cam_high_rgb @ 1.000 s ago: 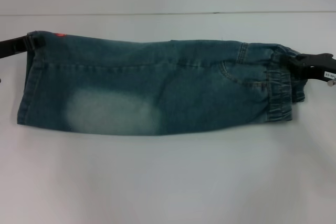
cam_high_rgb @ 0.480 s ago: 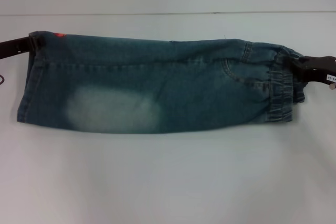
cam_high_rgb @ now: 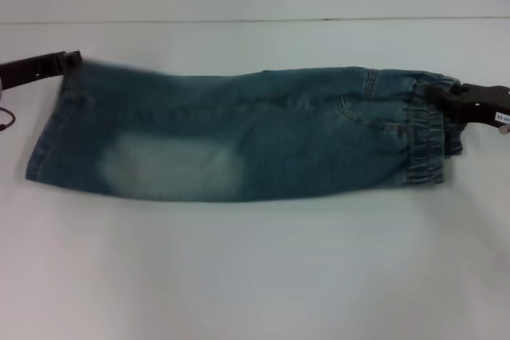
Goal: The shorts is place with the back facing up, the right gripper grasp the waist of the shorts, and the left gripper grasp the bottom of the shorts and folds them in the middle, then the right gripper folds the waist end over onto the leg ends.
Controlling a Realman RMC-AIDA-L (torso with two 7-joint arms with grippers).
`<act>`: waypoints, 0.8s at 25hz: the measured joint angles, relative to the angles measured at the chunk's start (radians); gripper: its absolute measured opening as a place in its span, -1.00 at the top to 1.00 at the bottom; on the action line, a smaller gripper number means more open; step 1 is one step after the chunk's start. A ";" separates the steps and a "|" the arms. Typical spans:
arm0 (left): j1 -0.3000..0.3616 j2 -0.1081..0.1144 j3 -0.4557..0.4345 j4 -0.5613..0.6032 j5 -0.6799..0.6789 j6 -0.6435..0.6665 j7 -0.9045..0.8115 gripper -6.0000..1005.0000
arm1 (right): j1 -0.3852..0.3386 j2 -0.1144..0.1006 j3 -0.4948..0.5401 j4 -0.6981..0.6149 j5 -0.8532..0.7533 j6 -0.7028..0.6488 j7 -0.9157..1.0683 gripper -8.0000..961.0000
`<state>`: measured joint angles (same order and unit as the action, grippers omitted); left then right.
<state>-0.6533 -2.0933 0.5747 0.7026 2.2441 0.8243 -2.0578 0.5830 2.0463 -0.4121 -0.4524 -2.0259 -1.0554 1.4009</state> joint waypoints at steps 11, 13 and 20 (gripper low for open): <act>0.007 -0.005 0.001 -0.002 -0.019 -0.010 0.029 0.05 | -0.005 -0.021 -0.033 -0.009 -0.009 -0.032 0.093 -0.09; 0.011 -0.005 0.001 -0.004 -0.033 0.006 0.044 -0.14 | -0.004 -0.037 -0.059 -0.017 -0.010 -0.059 0.143 -0.39; 0.059 -0.007 -0.001 0.001 -0.183 0.139 0.180 -0.70 | -0.002 -0.099 -0.169 -0.107 -0.011 -0.161 0.394 -0.68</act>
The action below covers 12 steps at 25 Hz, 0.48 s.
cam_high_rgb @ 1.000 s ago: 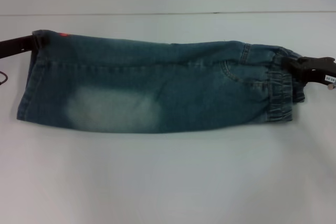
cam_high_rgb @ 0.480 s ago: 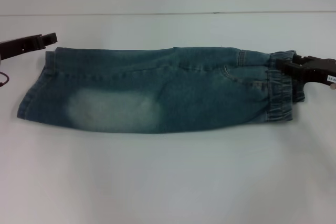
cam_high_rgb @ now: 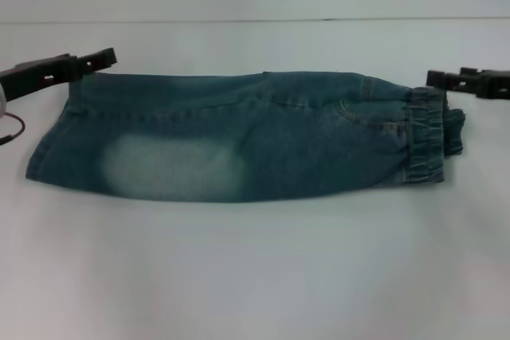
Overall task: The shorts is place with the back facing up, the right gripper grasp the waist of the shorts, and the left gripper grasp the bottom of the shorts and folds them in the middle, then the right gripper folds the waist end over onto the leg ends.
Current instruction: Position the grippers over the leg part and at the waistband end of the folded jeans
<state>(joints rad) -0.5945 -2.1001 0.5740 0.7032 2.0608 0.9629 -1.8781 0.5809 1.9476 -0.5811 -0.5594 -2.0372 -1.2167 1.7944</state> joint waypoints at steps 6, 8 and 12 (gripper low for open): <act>0.058 -0.016 -0.002 -0.002 -0.118 0.168 0.167 -0.89 | -0.002 -0.049 -0.023 -0.096 -0.005 -0.100 0.216 -0.91; 0.073 -0.022 -0.002 -0.004 -0.143 0.230 0.217 -0.89 | 0.004 -0.066 -0.024 -0.142 -0.031 -0.137 0.316 -0.96; 0.103 -0.040 -0.004 -0.007 -0.192 0.323 0.307 -0.89 | 0.041 -0.091 -0.028 -0.220 -0.145 -0.221 0.458 -0.98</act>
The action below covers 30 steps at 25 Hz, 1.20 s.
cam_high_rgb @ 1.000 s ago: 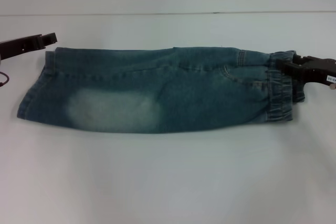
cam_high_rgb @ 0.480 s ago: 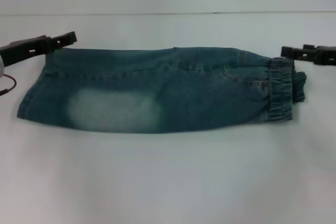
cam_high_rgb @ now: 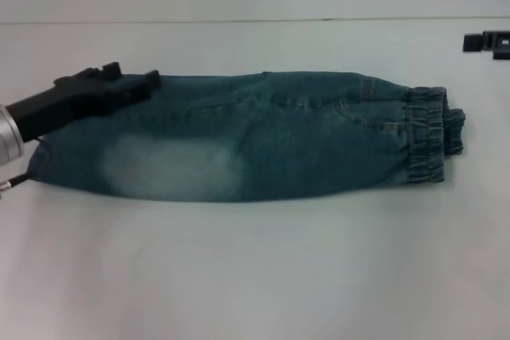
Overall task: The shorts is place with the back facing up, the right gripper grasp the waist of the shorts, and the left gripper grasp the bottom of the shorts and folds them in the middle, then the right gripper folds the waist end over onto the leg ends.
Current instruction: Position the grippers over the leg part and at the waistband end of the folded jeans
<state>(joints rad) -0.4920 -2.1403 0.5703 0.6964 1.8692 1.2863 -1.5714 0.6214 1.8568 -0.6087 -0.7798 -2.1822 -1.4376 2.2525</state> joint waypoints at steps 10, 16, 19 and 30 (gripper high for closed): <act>0.006 -0.012 0.007 -0.019 -0.015 0.023 0.028 -0.89 | 0.143 0.014 -0.044 -0.086 -0.362 -0.148 0.092 -0.96; -0.008 -0.012 0.008 -0.039 -0.015 0.026 0.029 -0.89 | 0.152 0.037 -0.123 -0.075 -0.417 -0.075 0.092 -0.94; -0.010 -0.012 0.009 -0.045 -0.012 0.023 0.029 -0.89 | 0.148 0.057 -0.149 -0.072 -0.418 -0.032 0.085 -0.93; -0.009 -0.012 0.010 -0.054 -0.009 0.019 0.038 -0.89 | 0.150 0.072 -0.219 0.031 -0.419 0.107 0.077 -0.90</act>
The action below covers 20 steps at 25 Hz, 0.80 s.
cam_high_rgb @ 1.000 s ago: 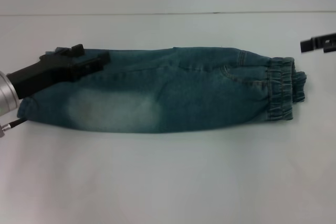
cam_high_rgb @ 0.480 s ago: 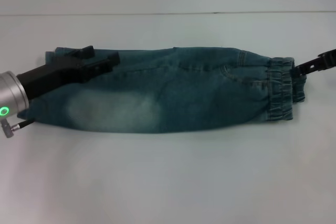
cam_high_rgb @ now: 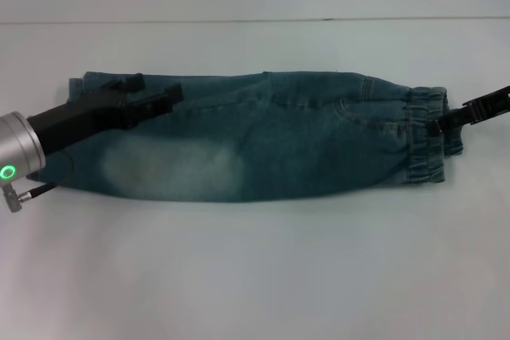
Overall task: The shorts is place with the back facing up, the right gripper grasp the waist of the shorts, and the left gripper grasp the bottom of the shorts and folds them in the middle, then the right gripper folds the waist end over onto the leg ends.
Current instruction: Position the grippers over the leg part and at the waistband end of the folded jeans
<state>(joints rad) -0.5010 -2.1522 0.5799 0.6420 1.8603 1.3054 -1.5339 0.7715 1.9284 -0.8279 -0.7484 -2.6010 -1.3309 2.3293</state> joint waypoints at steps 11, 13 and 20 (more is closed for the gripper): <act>-0.008 0.000 0.010 -0.025 0.000 -0.004 0.028 -0.88 | -0.002 0.020 0.010 0.022 0.042 0.008 -0.035 -0.87; -0.008 0.000 0.012 -0.025 0.000 -0.005 0.029 -0.88 | -0.002 0.023 0.010 0.022 0.047 0.006 -0.044 -0.87; -0.004 0.000 0.012 -0.025 0.000 -0.005 0.029 -0.87 | -0.008 0.025 0.012 0.022 0.095 -0.051 -0.062 -0.85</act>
<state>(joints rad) -0.5054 -2.1522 0.5922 0.6166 1.8608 1.3007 -1.5046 0.7640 1.9532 -0.8162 -0.7268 -2.5059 -1.3824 2.2677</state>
